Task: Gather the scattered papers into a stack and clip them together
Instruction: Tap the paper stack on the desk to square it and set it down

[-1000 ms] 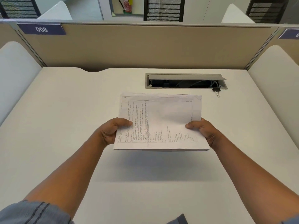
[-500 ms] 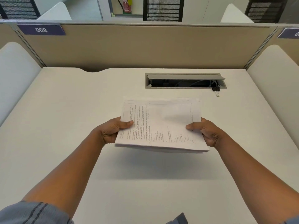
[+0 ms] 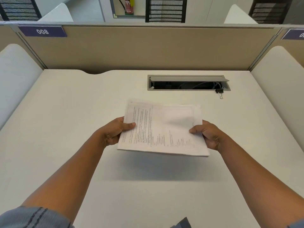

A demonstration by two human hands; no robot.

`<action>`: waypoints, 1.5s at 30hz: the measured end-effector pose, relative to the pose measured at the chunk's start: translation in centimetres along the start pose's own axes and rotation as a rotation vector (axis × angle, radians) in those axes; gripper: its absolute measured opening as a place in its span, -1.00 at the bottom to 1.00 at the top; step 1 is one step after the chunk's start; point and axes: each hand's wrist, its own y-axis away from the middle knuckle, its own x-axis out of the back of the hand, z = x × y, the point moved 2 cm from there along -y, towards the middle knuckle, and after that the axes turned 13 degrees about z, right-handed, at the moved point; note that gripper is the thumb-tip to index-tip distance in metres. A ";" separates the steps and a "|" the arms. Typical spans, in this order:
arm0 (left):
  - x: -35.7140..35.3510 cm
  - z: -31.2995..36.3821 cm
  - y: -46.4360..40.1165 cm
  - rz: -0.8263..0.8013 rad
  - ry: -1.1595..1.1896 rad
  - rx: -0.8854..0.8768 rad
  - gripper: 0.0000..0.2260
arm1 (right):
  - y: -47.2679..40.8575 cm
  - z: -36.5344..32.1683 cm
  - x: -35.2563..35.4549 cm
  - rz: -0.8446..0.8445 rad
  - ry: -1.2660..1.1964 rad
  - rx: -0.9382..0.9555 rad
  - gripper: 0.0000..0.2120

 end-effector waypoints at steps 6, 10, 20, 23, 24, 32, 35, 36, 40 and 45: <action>0.4 -0.3 0.6 -0.098 0.066 0.010 -0.44 | -0.1 1.2 0.2 -0.022 -0.169 -0.158 -0.58; 0.6 -0.7 0.0 -0.094 0.123 0.020 -0.50 | -0.1 1.0 -0.3 -0.022 -0.118 -0.082 -0.63; -1.0 0.7 -0.3 0.223 -0.138 -0.267 -0.80 | -0.3 0.0 -1.5 0.110 0.018 0.223 -0.64; -1.1 1.0 -0.5 0.345 -0.114 -0.421 -0.71 | -0.6 -0.5 -1.5 0.172 -0.013 0.375 -0.55; -1.1 0.9 -0.7 0.387 -0.096 -0.448 -0.67 | -0.7 -0.4 -1.5 0.173 -0.014 0.405 -0.53; -2.1 -1.3 -1.0 0.433 -0.061 -0.375 -0.65 | -1.3 1.8 -1.7 0.180 0.002 0.350 -0.60; -1.9 -1.1 -1.1 0.456 -0.067 -0.366 -0.65 | -1.3 1.4 -1.5 0.174 0.018 0.357 -0.61; -1.8 -1.2 -1.1 0.457 -0.080 -0.358 -0.65 | -1.3 1.6 -1.5 0.166 0.038 0.348 -0.61; -1.9 -1.4 -1.1 0.441 -0.104 -0.332 -0.63 | -1.4 2.0 -1.4 0.167 0.079 0.316 -0.57; -1.7 -1.6 -1.0 0.410 -0.104 -0.314 -0.64 | -1.4 2.2 -1.5 0.151 0.085 0.286 -0.59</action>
